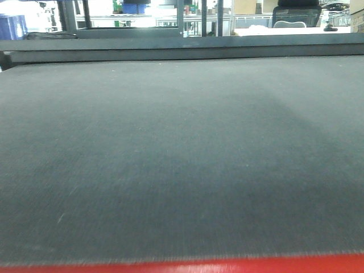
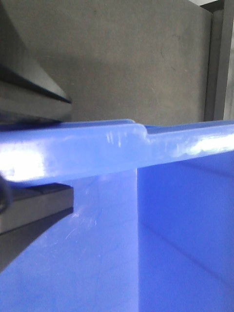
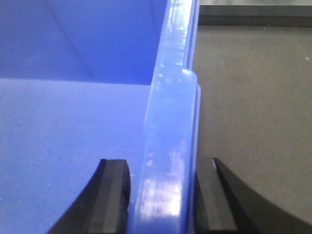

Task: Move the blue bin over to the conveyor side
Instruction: 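Carry the blue bin with both grippers to the red-framed grey table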

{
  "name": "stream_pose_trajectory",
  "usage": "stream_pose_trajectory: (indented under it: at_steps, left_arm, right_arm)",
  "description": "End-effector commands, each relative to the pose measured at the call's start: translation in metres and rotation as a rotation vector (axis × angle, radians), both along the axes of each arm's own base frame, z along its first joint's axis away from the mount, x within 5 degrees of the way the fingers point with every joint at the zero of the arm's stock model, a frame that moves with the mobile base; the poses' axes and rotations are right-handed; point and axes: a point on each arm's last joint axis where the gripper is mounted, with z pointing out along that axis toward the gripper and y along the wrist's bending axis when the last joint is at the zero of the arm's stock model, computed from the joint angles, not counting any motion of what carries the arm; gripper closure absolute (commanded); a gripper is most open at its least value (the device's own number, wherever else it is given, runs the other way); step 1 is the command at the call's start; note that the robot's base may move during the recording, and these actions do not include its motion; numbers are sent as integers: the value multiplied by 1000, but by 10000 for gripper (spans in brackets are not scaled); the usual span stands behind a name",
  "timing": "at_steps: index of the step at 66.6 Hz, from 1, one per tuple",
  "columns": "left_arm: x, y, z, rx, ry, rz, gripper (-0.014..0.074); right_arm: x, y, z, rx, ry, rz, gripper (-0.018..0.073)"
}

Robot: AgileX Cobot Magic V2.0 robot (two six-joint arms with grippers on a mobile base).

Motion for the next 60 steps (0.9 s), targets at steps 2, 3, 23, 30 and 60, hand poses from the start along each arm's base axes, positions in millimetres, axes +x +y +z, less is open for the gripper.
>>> stream_pose_trajectory:
  at_steps: [2, 3, 23, 30, 60]
  left_arm:
    - [-6, 8, 18, 93, -165, 62, 610]
    - [-6, 8, 18, 93, -165, 62, 610]
    - [-6, 8, 18, 93, -165, 62, 610]
    - [-6, 8, 18, 93, -165, 62, 610]
    - [-6, 8, 18, 93, -167, 62, 610]
  right_arm:
    - [-2, -12, 15, -80, -162, -73, 638]
    - [-2, -12, 15, -80, -162, -73, 638]
    - [-2, -12, 15, -80, -162, -73, 638]
    - [-2, -12, 15, -80, -162, -73, 638]
    - [-2, -12, 15, -80, -162, -73, 638]
